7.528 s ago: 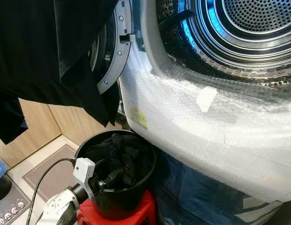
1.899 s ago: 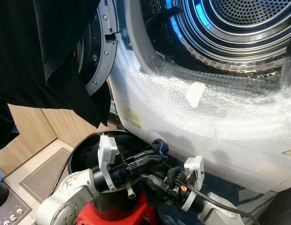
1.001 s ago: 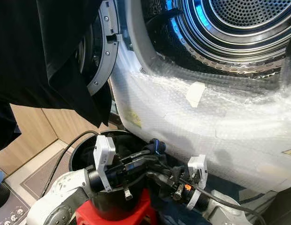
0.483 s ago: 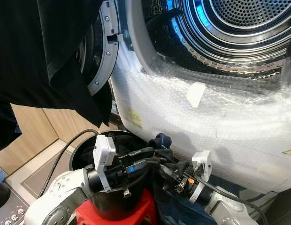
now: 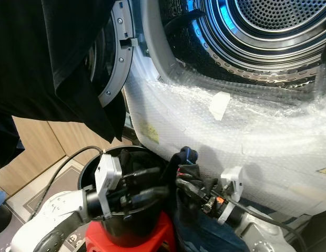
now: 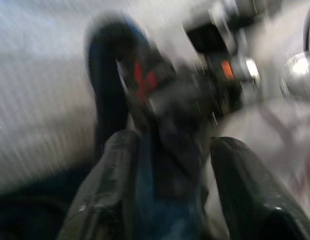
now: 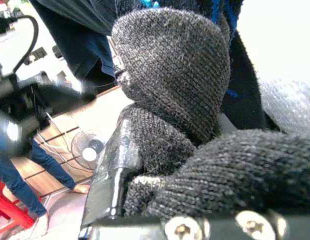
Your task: Clothes washing
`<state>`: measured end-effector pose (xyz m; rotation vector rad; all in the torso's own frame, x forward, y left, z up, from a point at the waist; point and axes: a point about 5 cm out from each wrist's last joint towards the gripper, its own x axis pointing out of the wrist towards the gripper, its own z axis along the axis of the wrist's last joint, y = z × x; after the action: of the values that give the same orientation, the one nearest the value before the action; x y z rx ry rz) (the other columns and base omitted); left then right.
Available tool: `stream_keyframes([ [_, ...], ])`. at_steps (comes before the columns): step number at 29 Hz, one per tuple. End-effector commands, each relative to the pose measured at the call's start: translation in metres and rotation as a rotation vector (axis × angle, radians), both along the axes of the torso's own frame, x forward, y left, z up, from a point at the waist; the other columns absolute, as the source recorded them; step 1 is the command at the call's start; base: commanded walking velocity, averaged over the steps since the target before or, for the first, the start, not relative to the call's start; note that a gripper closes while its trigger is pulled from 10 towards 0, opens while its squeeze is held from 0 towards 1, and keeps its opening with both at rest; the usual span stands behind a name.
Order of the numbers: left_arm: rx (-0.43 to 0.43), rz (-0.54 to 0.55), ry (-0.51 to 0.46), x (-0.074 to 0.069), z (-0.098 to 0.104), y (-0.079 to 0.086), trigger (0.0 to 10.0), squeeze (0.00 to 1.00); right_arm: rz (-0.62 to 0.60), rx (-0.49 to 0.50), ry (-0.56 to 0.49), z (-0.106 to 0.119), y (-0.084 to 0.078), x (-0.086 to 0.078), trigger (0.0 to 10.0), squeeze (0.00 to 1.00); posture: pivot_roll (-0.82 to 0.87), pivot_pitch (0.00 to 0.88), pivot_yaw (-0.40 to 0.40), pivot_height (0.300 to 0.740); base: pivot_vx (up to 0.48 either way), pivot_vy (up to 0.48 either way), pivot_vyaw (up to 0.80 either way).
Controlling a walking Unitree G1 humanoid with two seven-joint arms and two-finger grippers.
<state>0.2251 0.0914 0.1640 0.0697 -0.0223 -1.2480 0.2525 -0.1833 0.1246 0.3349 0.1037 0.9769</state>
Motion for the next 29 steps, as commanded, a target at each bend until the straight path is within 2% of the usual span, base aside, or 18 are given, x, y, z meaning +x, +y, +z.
stream_keyframes([
  [1,0.069,-0.067,0.008,-0.008,-0.003,0.001,10.0,1.0,0.025,-0.012,-0.043,0.01,0.0,0.004,0.0,0.0,-0.03,0.0,0.058,0.74,0.0,0.0,0.0],
  [3,0.134,-0.074,0.016,-0.01,-0.011,0.006,10.0,1.0,0.04,-0.017,-0.054,0.013,-0.001,0.005,0.0,0.0,-0.03,0.0,0.058,0.74,0.0,0.0,0.0],
  [4,0.16,-0.069,0.026,-0.01,-0.015,0.008,10.0,0.25,0.047,-0.019,-0.06,0.015,-0.001,0.005,0.0,0.0,-0.03,0.0,0.057,0.74,0.0,0.0,0.0],
  [5,0.19,-0.075,0.035,-0.01,-0.02,0.01,10.0,0.25,0.058,-0.02,-0.072,0.018,-0.002,0.005,0.0,0.0,-0.03,0.0,0.057,0.74,0.0,0.0,0.0],
  [6,0.246,-0.069,0.045,-0.01,-0.03,0.013,10.0,0.0,0.074,-0.015,-0.102,0.027,-0.004,0.007,0.0,0.0,-0.03,0.0,0.058,0.74,0.0,0.0,0.0],
  [8,0.264,-0.061,0.05,-0.01,-0.033,0.014,10.0,0.0,0.079,-0.012,-0.111,0.03,-0.005,0.007,0.0,0.0,-0.03,0.0,0.058,0.74,0.0,0.0,0.0],
  [10,0.325,-0.069,0.062,-0.011,-0.047,0.017,10.0,0.0,0.139,0.015,-0.161,0.045,-0.004,0.004,0.0,0.0,-0.03,0.0,0.058,0.74,0.0,0.0,0.0],
  [11,0.346,-0.074,0.069,-0.012,-0.051,0.017,10.0,0.0,0.164,0.018,-0.173,0.05,-0.003,0.002,2.2,0.0,-0.03,0.0,0.058,0.74,0.0,0.0,0.0],
  [12,0.368,-0.076,0.066,-0.013,-0.055,0.018,10.0,0.0,0.183,0.016,-0.188,0.054,-0.001,0.001,7.5,0.0,-0.03,0.0,0.058,0.74,0.0,0.0,0.0],
  [13,0.368,-0.076,0.066,-0.013,-0.055,0.018,10.0,0.0,0.183,0.016,-0.188,0.054,-0.001,0.001,7.5,0.0,-0.03,0.0,0.058,0.74,0.0,0.0,0.0],
  [14,0.412,-0.084,0.071,-0.014,-0.064,0.018,10.0,0.0,0.25,0.019,-0.21,0.062,0.006,-0.004,10.0,0.0,-0.04,0.0,0.059,0.74,0.0,0.0,0.0],
  [17,0.439,-0.077,0.086,-0.014,-0.075,0.018,10.0,0.0,0.332,0.018,-0.239,0.072,0.013,-0.012,10.0,0.0,-0.04,0.0,0.059,0.74,0.0,0.0,0.0],
  [18,0.479,-0.07,0.081,-0.014,-0.085,0.018,10.0,0.0,0.379,0.03,-0.264,0.082,0.016,-0.016,10.0,0.0,-0.05,0.0,0.058,0.74,0.0,0.0,0.0],
  [21,0.53,-0.055,0.071,-0.013,-0.096,0.019,10.0,0.0,0.395,0.051,-0.312,0.098,0.016,-0.017,10.0,0.0,-0.05,0.0,0.056,0.74,0.0,0.0,0.0],
  [22,0.561,-0.051,0.064,-0.013,-0.103,0.019,10.0,0.0,0.39,0.07,-0.354,0.114,0.015,-0.016,10.0,0.0,-0.05,0.0,0.054,0.74,0.0,0.0,0.0],
  [25,0.581,-0.051,0.056,-0.014,-0.108,0.018,10.0,0.0,0.395,0.084,-0.43,0.141,0.012,-0.012,10.0,0.0,-0.06,0.0,0.044,0.74,0.0,0.0,0.0],
  [27,0.581,-0.052,0.059,-0.014,-0.109,0.017,10.0,0.0,0.395,0.085,-0.441,0.146,0.012,-0.012,10.0,0.0,-0.06,0.0,0.043,0.74,0.0,0.0,0.0],
  [29,0.576,-0.051,0.058,-0.015,-0.11,0.016,10.0,0.0,0.418,0.069,-0.51,0.169,0.01,-0.01,10.0,0.0,-0.05,0.0,0.031,0.74,0.0,0.0,0.0],
])
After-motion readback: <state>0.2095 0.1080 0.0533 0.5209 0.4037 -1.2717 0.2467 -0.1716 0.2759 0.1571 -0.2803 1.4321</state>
